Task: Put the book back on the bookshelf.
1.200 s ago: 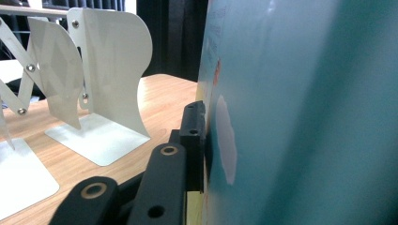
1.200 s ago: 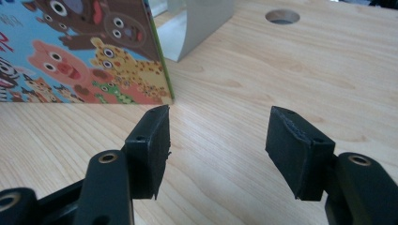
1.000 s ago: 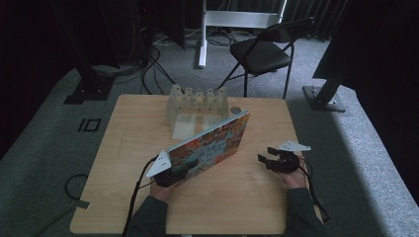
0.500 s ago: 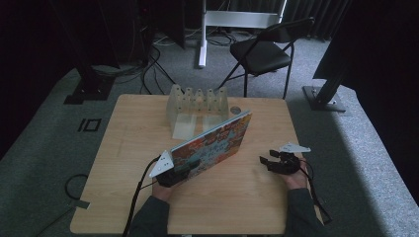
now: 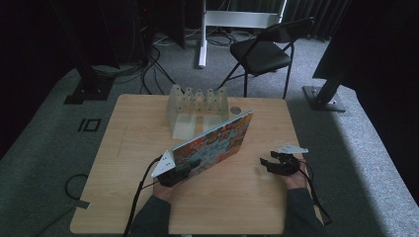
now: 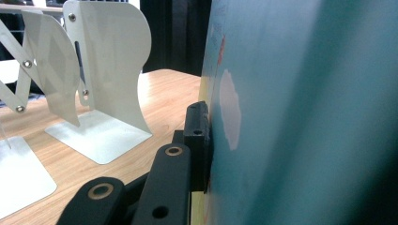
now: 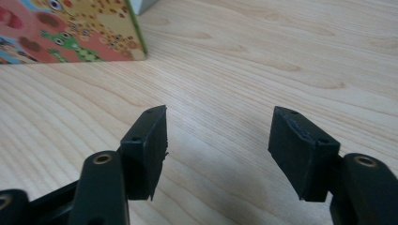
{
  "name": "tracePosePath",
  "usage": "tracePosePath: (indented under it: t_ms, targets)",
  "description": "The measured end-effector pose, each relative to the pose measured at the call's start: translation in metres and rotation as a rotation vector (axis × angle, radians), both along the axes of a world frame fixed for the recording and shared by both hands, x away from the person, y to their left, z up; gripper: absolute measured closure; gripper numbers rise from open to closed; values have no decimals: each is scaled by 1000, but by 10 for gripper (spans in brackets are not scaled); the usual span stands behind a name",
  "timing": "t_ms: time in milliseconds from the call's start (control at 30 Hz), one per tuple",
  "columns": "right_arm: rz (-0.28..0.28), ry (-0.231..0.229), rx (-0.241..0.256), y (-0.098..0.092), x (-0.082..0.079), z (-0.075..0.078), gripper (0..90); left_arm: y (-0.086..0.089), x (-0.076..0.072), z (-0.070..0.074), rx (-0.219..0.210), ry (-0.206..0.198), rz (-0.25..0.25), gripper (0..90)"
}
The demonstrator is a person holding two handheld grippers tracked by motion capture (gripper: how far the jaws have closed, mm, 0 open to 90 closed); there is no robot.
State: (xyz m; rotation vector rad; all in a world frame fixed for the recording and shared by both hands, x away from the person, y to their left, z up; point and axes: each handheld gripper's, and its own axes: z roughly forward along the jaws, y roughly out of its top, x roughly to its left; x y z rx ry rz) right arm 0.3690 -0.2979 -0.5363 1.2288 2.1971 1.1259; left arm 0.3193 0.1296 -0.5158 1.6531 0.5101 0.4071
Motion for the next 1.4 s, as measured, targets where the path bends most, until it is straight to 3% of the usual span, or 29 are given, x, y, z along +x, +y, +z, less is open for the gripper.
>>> tracePosePath:
  t_ms: [367, 567, 1100, 1400]
  targets:
    - [-17, 10, -65, 4, 2, -6, 328, 0, -5, 5, 40, -26, 2, 797]
    - [-20, 16, -70, 5, 3, -8, 326, 4, -8, 7, 63, -41, 2, 799]
    - [-27, 26, -88, 3, 4, -12, 326, 13, -12, 10, 62, -35, 37, 810]
    - [-42, 29, -105, 3, 4, -13, 274, 15, -16, 11, 73, -42, 53, 810]
